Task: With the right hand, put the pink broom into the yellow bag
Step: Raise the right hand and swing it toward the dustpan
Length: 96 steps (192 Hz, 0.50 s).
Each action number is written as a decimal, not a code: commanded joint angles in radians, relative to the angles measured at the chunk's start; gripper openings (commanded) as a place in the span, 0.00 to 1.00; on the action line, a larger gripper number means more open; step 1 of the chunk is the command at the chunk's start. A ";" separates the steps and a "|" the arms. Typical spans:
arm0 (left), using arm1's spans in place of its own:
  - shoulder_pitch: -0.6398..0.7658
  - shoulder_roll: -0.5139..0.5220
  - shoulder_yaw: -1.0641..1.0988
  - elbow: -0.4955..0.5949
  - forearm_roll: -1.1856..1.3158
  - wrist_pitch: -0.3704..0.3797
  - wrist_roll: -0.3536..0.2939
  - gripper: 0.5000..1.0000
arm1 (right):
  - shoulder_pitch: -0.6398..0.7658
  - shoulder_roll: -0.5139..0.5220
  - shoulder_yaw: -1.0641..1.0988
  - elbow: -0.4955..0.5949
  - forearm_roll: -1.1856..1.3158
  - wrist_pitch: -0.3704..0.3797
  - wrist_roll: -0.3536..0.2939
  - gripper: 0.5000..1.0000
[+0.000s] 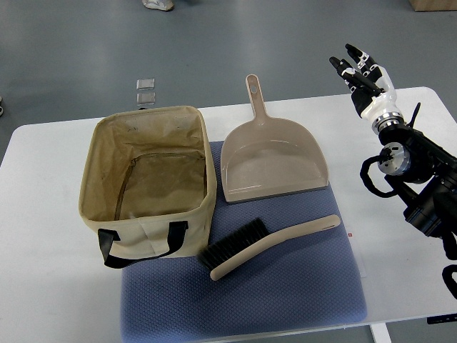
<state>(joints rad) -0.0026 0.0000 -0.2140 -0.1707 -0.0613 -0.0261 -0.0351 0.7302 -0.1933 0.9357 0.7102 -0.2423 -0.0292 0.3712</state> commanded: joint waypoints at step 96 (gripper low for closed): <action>-0.002 0.000 -0.001 0.007 0.000 0.009 0.000 1.00 | 0.031 -0.029 -0.011 0.000 -0.003 0.000 -0.002 0.86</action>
<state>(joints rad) -0.0040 0.0000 -0.2134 -0.1604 -0.0614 -0.0172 -0.0355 0.7385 -0.2070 0.9329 0.7102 -0.2423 -0.0292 0.3696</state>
